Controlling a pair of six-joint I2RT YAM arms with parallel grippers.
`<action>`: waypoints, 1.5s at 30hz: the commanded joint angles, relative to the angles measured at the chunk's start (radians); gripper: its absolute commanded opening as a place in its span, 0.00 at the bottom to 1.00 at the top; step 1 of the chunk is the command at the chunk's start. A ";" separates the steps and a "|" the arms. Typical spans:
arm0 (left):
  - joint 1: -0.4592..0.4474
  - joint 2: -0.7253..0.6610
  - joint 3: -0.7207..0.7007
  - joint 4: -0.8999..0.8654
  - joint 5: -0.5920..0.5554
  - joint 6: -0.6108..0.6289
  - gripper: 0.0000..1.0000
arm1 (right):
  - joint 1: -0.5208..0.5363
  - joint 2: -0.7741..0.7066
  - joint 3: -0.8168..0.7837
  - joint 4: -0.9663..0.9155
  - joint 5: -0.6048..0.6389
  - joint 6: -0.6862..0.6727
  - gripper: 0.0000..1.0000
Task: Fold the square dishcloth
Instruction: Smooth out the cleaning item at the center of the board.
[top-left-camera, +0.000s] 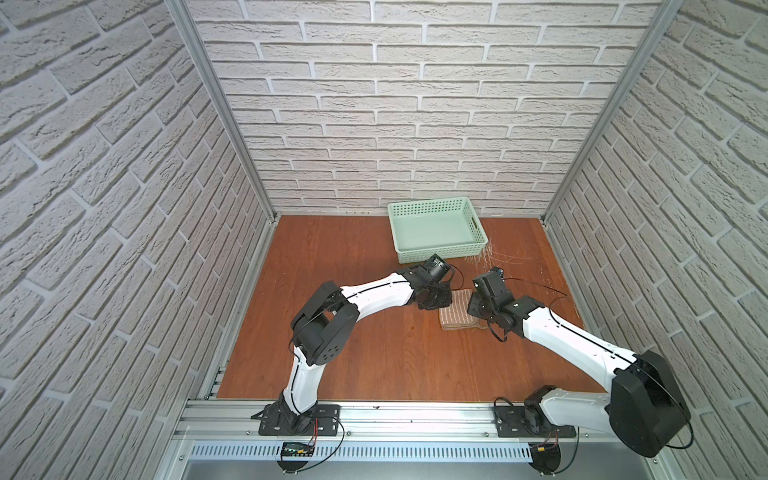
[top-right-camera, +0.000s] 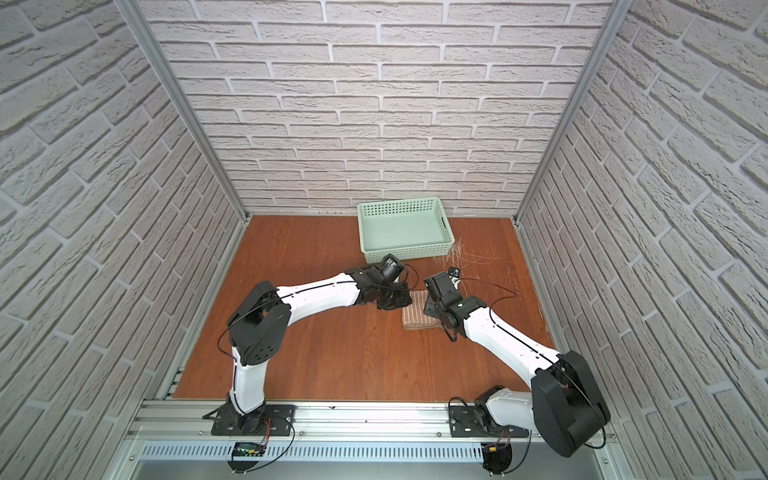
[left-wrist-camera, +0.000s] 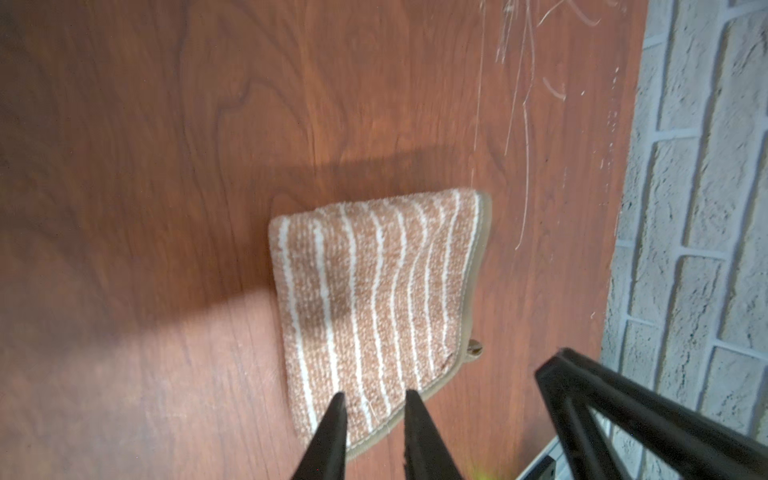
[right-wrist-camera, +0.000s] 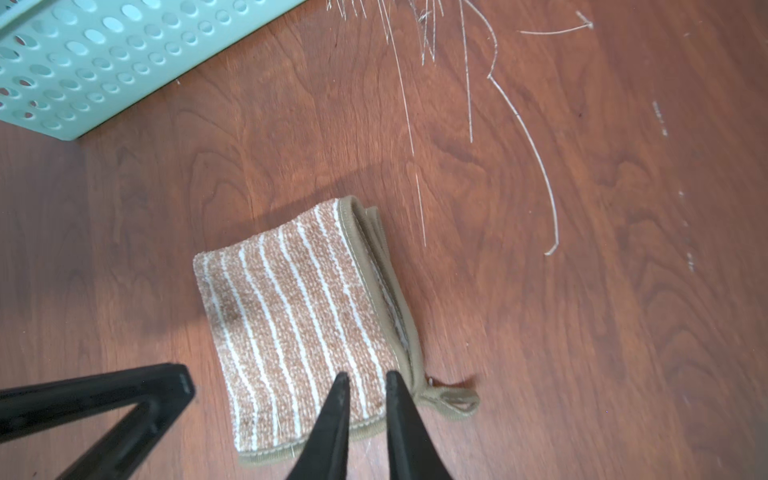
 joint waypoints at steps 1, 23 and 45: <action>0.024 0.040 0.052 -0.002 -0.031 0.028 0.25 | -0.023 0.050 0.057 0.053 -0.054 -0.034 0.19; 0.069 0.206 0.100 -0.007 -0.018 0.022 0.22 | -0.119 0.339 0.099 0.161 -0.102 -0.061 0.13; 0.038 0.071 0.114 -0.051 -0.071 0.057 0.36 | -0.131 0.223 0.178 0.056 -0.155 -0.097 0.14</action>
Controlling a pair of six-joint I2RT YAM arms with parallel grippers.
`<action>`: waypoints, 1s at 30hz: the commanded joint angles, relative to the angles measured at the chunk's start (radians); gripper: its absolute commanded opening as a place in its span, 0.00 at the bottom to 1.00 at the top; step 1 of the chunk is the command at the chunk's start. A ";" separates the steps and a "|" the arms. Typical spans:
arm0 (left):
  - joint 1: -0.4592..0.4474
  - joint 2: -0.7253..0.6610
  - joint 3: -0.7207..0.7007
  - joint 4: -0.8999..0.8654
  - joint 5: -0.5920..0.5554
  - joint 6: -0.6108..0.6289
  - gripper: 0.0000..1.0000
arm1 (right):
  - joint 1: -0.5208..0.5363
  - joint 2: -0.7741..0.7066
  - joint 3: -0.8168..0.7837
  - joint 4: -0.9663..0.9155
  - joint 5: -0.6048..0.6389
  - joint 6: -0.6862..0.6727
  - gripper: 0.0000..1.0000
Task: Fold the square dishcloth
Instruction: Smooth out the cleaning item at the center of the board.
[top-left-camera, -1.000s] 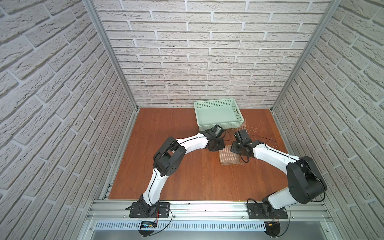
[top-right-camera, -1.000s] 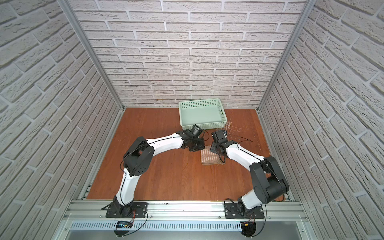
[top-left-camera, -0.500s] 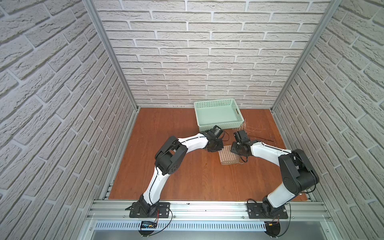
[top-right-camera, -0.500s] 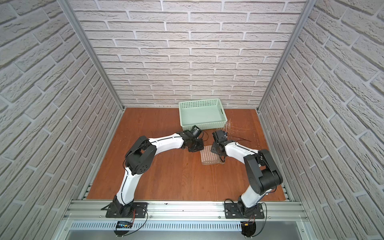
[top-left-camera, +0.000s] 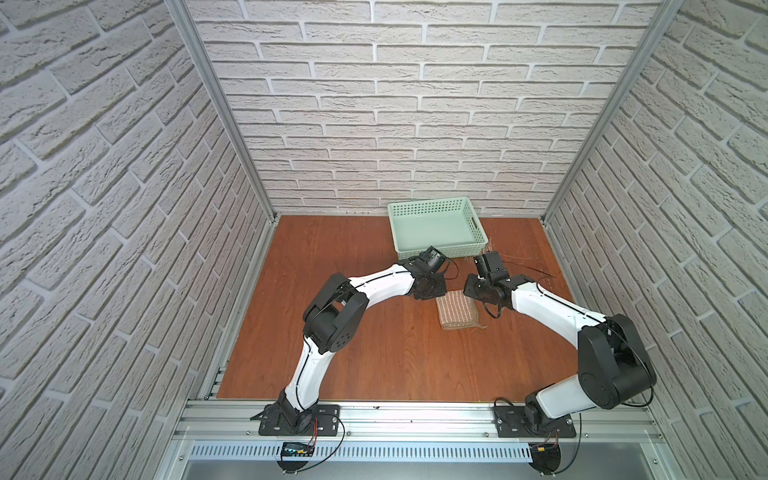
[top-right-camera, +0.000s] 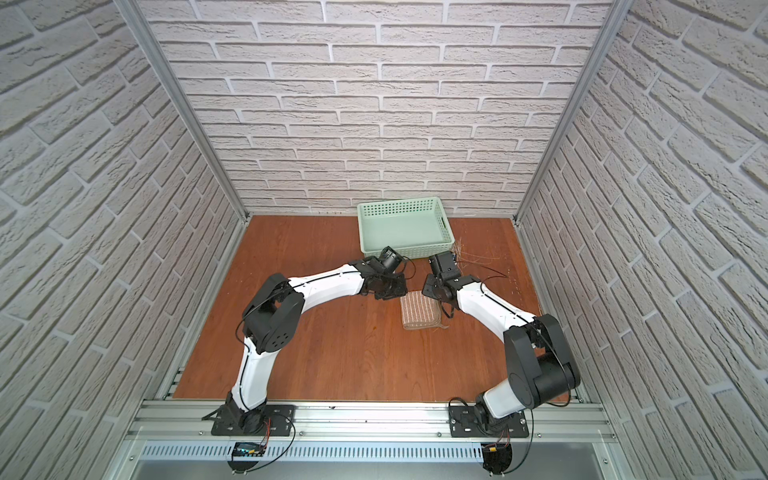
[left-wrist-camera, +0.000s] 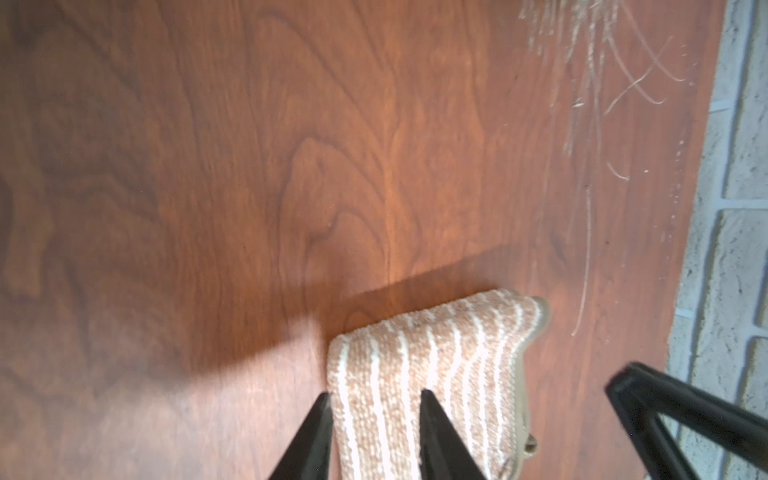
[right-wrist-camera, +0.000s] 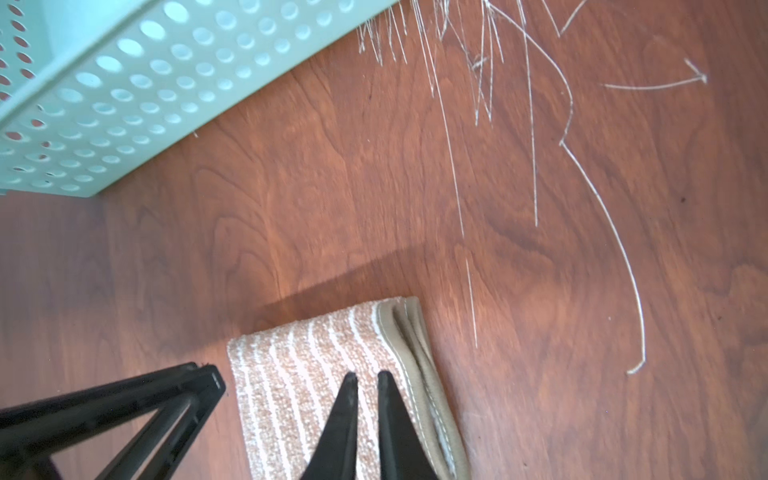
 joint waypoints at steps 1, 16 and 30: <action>-0.018 -0.048 0.014 -0.015 -0.013 0.013 0.36 | -0.005 0.020 0.027 -0.016 -0.015 -0.013 0.13; -0.119 -0.015 -0.068 0.089 0.107 -0.055 0.29 | -0.027 0.217 0.104 0.024 0.001 -0.014 0.11; -0.126 0.002 -0.109 0.127 0.128 -0.075 0.31 | -0.036 0.202 0.125 -0.018 -0.015 -0.032 0.12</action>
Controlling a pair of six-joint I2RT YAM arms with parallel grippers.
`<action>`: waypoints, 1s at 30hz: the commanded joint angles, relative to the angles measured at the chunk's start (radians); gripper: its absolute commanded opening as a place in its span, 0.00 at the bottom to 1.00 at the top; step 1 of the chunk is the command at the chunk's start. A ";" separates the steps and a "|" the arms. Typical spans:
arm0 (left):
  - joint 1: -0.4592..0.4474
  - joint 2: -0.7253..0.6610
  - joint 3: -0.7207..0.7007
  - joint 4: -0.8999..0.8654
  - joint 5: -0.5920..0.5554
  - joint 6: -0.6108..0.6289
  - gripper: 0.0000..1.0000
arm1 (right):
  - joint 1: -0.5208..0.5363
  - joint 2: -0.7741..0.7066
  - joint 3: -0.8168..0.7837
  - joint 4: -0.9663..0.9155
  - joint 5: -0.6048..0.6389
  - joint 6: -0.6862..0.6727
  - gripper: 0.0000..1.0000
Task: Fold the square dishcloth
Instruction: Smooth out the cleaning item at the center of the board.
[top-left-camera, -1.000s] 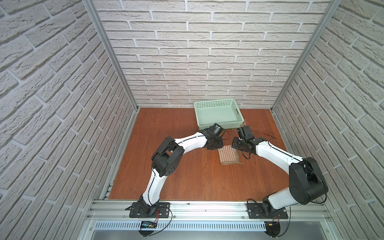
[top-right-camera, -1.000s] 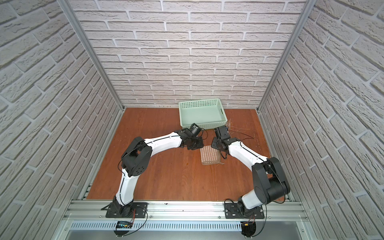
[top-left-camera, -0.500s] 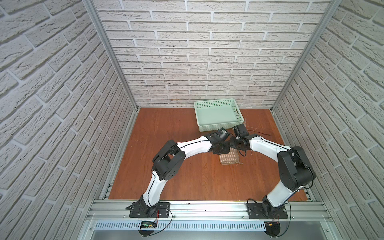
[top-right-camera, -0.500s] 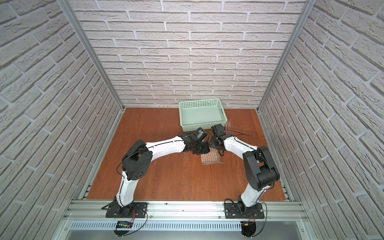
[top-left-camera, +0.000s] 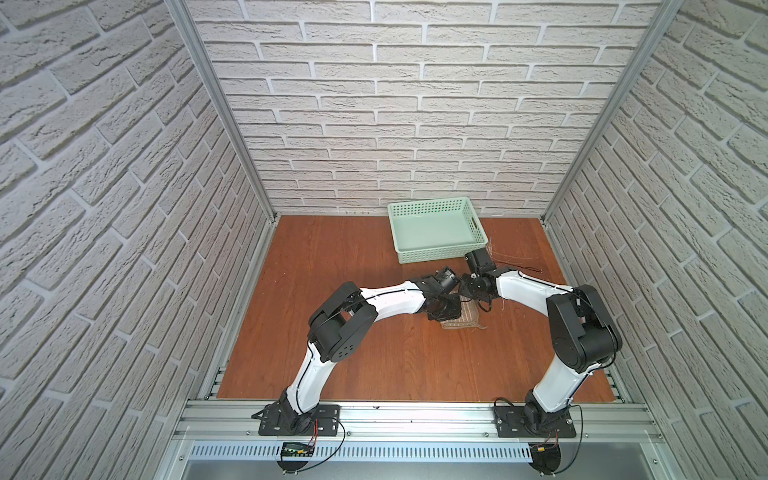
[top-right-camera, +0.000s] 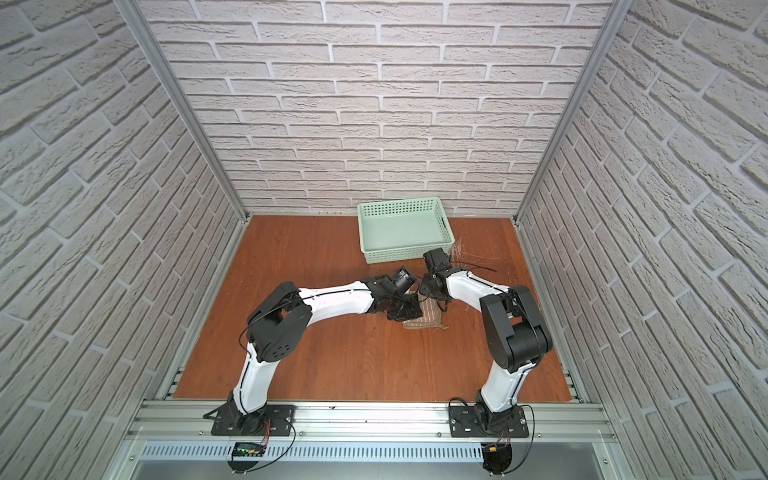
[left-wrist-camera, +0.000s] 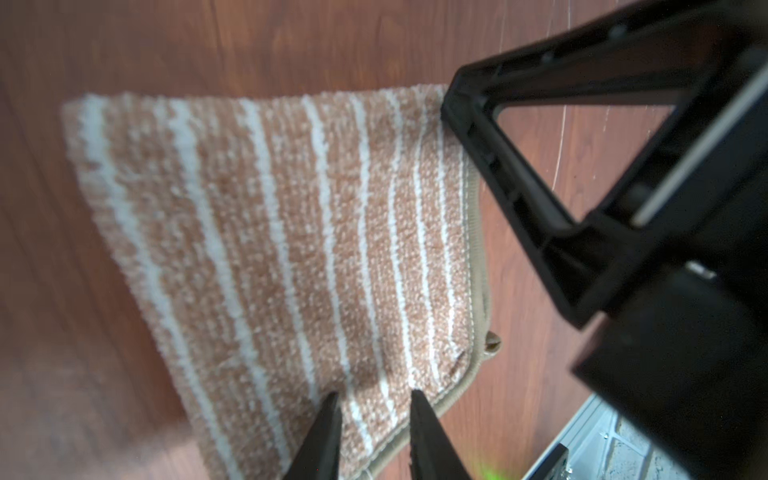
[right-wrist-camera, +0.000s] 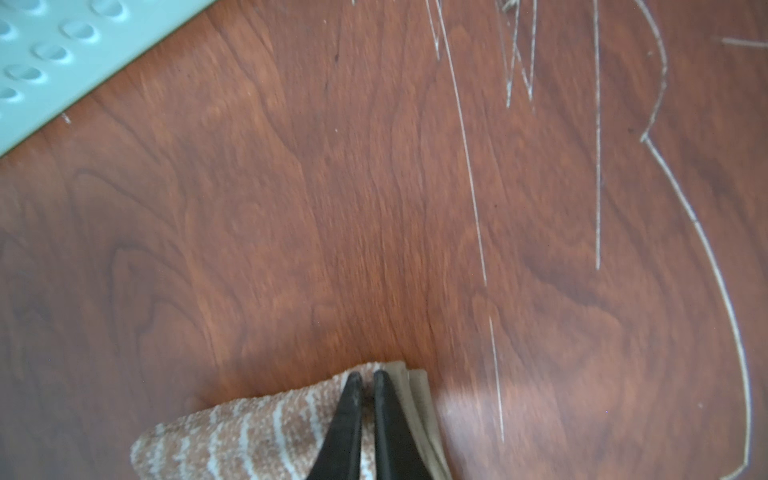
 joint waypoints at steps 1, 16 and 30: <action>-0.001 0.007 -0.016 0.033 0.007 0.000 0.32 | -0.006 -0.047 0.023 -0.035 -0.003 -0.018 0.12; -0.001 -0.035 0.005 0.013 -0.024 0.023 0.64 | -0.006 -0.233 -0.096 -0.126 0.050 -0.003 0.25; 0.015 -0.236 -0.120 -0.003 -0.135 0.031 0.98 | -0.006 -0.205 -0.179 -0.116 0.116 0.039 0.25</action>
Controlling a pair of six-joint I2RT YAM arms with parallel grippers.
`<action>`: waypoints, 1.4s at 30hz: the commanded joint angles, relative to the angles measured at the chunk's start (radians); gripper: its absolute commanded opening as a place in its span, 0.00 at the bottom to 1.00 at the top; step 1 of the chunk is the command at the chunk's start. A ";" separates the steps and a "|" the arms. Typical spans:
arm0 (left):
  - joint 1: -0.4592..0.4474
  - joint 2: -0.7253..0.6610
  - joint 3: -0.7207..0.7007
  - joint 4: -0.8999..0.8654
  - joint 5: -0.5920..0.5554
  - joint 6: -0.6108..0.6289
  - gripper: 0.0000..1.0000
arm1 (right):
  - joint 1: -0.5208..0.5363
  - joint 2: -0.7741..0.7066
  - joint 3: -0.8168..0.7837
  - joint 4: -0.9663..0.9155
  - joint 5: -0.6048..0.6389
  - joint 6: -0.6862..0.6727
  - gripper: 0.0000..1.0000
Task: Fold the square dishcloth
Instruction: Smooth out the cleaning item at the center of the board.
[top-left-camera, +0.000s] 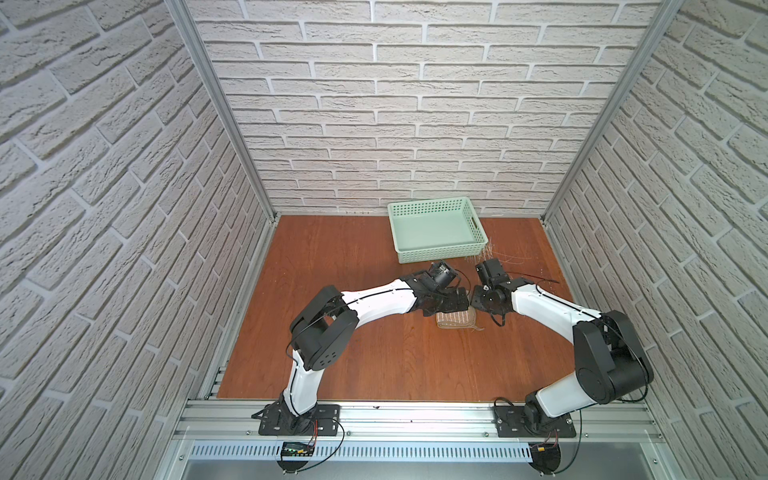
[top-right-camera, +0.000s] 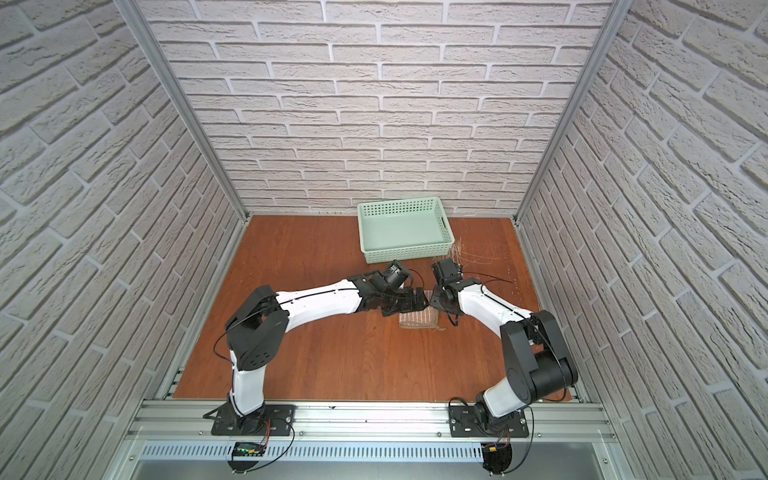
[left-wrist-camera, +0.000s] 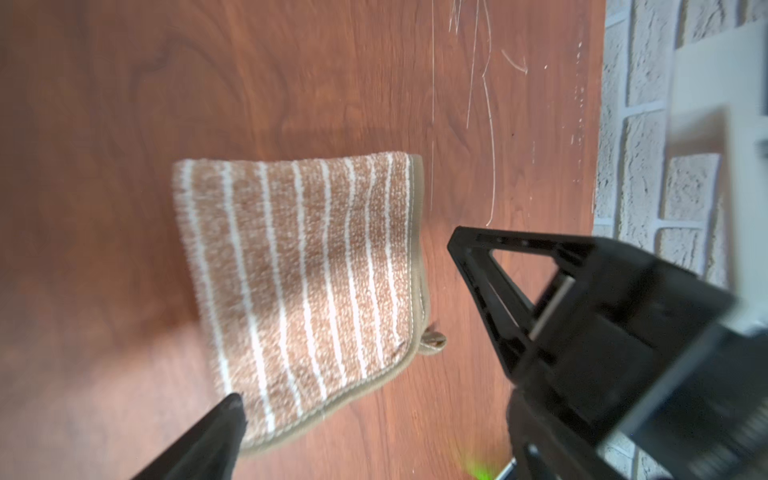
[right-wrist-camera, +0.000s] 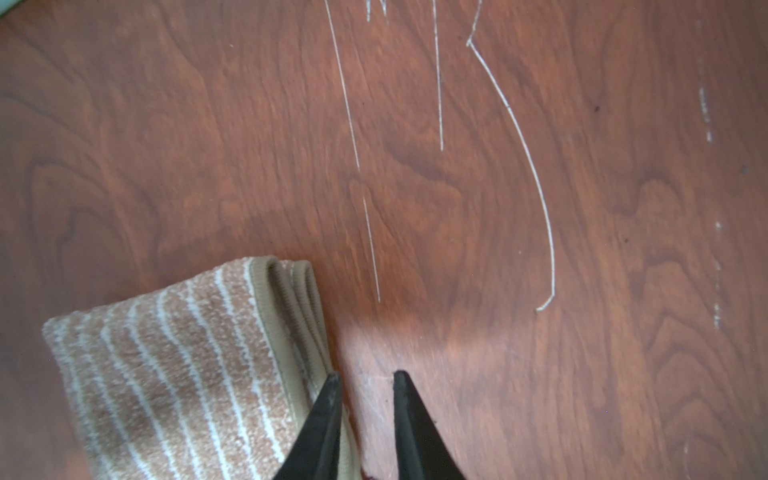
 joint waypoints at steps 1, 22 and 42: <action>0.010 -0.075 -0.045 -0.004 -0.057 0.011 0.98 | -0.004 0.019 -0.017 0.006 0.031 0.023 0.25; 0.224 -0.522 -0.431 -0.115 -0.333 -0.041 0.98 | 0.116 0.125 0.007 0.096 -0.062 0.115 0.23; 0.514 -0.850 -0.457 -0.322 -0.499 0.121 0.98 | 0.120 -0.112 0.170 -0.165 0.335 -0.016 0.44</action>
